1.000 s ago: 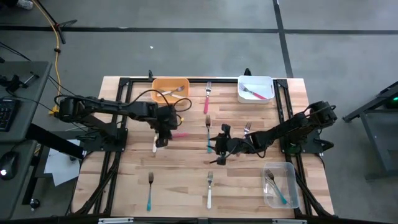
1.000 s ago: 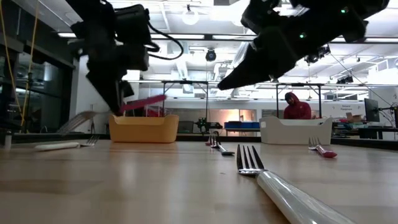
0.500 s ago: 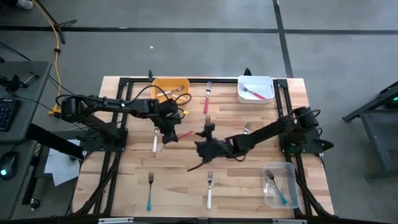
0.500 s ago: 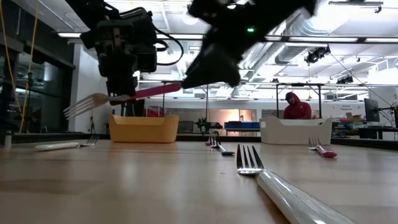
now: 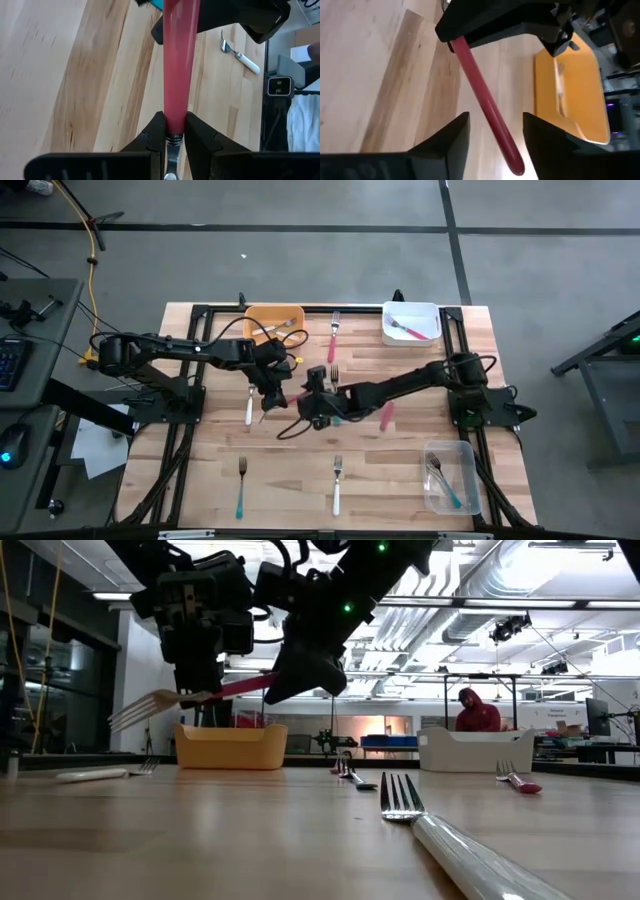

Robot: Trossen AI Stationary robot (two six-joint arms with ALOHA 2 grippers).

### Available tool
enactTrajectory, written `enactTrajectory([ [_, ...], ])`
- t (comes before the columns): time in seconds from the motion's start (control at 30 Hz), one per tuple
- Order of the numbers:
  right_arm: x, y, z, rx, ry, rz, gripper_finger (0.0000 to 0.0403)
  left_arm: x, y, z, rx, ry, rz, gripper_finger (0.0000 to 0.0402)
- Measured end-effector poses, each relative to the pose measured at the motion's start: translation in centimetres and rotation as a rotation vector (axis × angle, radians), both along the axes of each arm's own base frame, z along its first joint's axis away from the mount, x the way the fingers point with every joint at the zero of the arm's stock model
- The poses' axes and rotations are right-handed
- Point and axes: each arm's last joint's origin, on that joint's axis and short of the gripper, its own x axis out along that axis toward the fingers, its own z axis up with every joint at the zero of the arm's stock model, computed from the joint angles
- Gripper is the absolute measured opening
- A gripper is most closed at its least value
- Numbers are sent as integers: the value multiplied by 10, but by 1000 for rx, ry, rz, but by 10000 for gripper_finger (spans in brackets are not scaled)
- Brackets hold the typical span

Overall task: Sort silverware by color (type)
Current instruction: Put the bottom left pink fork into the white bin

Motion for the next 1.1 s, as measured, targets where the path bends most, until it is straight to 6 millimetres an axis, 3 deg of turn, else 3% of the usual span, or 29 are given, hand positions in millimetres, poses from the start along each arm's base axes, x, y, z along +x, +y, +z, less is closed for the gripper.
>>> enactTrajectory([
  [0.37,-1,-1,-4,52,43,56,22,0,0,0,-3,-3,-6,36],
  [0.57,-2,-1,-4,67,45,55,26,0,0,0,8,-2,0,39],
  [0.87,-2,-9,-3,130,19,-37,18,1,4,3,158,-24,44,124],
  [1.1,-10,-20,-15,167,43,-150,21,-11,3,31,429,-135,52,160],
])
